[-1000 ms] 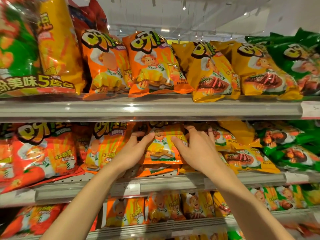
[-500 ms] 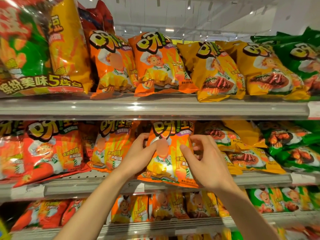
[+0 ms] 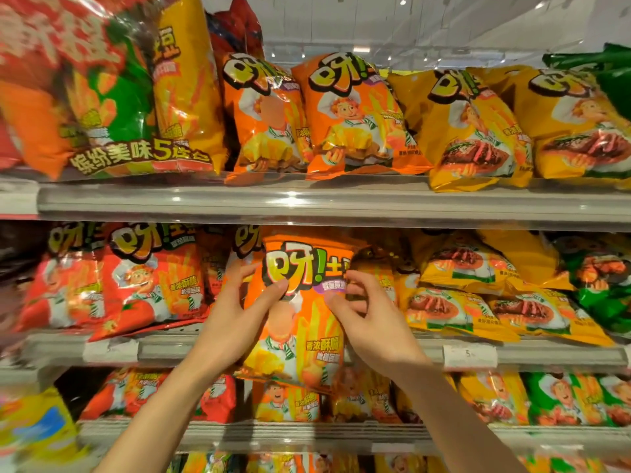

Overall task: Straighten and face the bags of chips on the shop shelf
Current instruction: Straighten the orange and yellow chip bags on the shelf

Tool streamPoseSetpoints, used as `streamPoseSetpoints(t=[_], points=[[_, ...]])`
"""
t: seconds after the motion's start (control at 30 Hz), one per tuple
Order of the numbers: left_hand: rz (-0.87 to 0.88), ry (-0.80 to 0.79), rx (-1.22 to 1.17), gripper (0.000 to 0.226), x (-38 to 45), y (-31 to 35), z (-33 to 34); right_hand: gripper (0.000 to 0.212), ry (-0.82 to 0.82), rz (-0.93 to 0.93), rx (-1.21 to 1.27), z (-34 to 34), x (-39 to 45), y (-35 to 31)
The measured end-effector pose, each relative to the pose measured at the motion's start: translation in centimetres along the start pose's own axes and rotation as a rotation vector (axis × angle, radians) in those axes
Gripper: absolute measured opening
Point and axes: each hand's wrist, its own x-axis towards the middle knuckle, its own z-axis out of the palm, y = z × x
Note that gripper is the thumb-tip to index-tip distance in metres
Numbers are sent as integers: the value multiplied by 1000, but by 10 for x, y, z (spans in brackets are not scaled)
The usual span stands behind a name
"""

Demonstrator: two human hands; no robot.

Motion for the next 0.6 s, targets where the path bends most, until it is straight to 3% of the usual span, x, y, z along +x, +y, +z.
streamPoseSetpoints(t=[0.17, 0.27, 0.47, 0.6], points=[[-23, 118, -81, 59, 1, -13, -25, 62, 119, -18, -456, -15, 31, -1], [-24, 157, -71, 56, 1, -14, -33, 81, 44, 113, -756, -10, 62, 3], [-16, 164, -45, 57, 4, -13, -38, 122, -63, 367, -878, 16, 98, 11], [-17, 176, -24, 52, 4, -12, -40, 96, -31, 320, -888, 13, 96, 10]])
